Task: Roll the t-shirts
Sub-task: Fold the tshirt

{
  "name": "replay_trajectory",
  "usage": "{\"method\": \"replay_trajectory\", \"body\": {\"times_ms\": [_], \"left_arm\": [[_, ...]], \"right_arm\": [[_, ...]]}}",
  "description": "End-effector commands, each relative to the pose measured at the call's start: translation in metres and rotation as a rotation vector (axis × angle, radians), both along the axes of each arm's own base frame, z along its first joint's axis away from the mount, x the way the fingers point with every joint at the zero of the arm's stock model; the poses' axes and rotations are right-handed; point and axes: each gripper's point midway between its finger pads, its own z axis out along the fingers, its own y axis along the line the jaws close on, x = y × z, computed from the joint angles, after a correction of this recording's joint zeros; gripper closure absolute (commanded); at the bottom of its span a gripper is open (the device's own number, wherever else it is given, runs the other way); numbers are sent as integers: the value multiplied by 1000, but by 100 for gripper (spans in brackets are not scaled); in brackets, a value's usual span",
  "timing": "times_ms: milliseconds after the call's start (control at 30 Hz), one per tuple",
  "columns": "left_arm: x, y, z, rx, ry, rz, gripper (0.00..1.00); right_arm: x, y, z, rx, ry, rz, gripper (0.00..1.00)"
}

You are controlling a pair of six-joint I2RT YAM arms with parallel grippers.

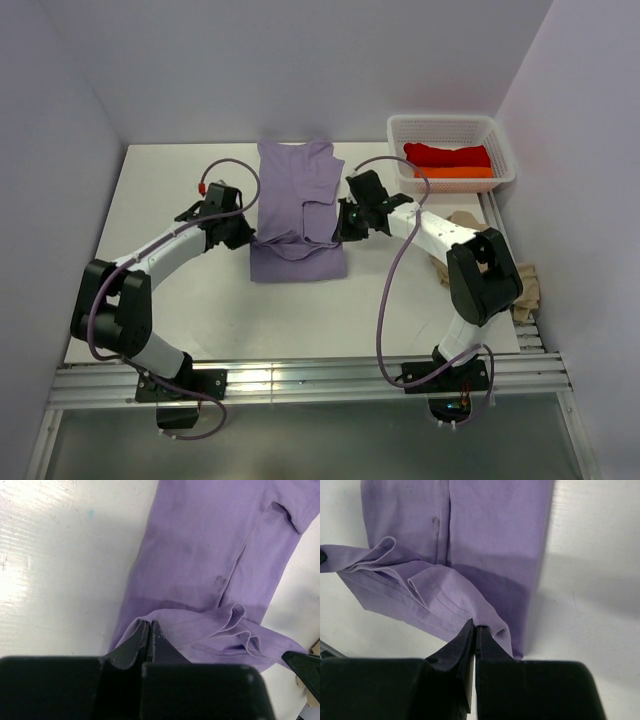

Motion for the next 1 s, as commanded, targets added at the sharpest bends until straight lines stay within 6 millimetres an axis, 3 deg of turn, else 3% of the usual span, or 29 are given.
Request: {"method": "replay_trajectory", "body": {"times_ms": [0,300,367,433,467,500,567,633,767,833,867,900,933,967], "left_arm": [[21,-6,15,-25,-77,-13,100],[37,-16,14,-53,-99,-51,100],[41,-18,14,-51,-101,-53,99],[45,-17,11,-48,-96,-55,87],[48,-17,14,-50,-103,-57,73],[50,-15,12,-52,-100,-51,66],[53,-15,11,-75,-101,-57,55],[56,-7,8,-79,-95,-38,52],[46,12,6,-58,-90,-12,47],[40,19,19,-57,-130,-2,45],[30,19,14,-59,-124,-13,45],[25,18,16,-70,-132,-22,45],[20,17,25,-85,-163,-32,45],[11,17,17,-97,-163,-47,46]], "right_arm": [[19,1,12,19,-45,-7,100],[40,0,6,63,-39,-43,99],[47,-4,4,74,-39,-63,91],[56,-7,4,98,-42,-96,79],[57,-9,-1,110,-32,-106,73],[59,-9,-1,140,-21,-124,66],[67,-16,-3,177,-29,-157,54],[72,-21,0,201,-48,-187,46],[62,-36,0,177,-71,-208,42],[57,-40,13,184,-117,-199,39],[45,-42,5,176,-109,-178,39],[42,-40,18,201,-153,-159,40],[34,-38,18,218,-157,-132,41],[18,-42,4,209,-138,-118,41]]}}
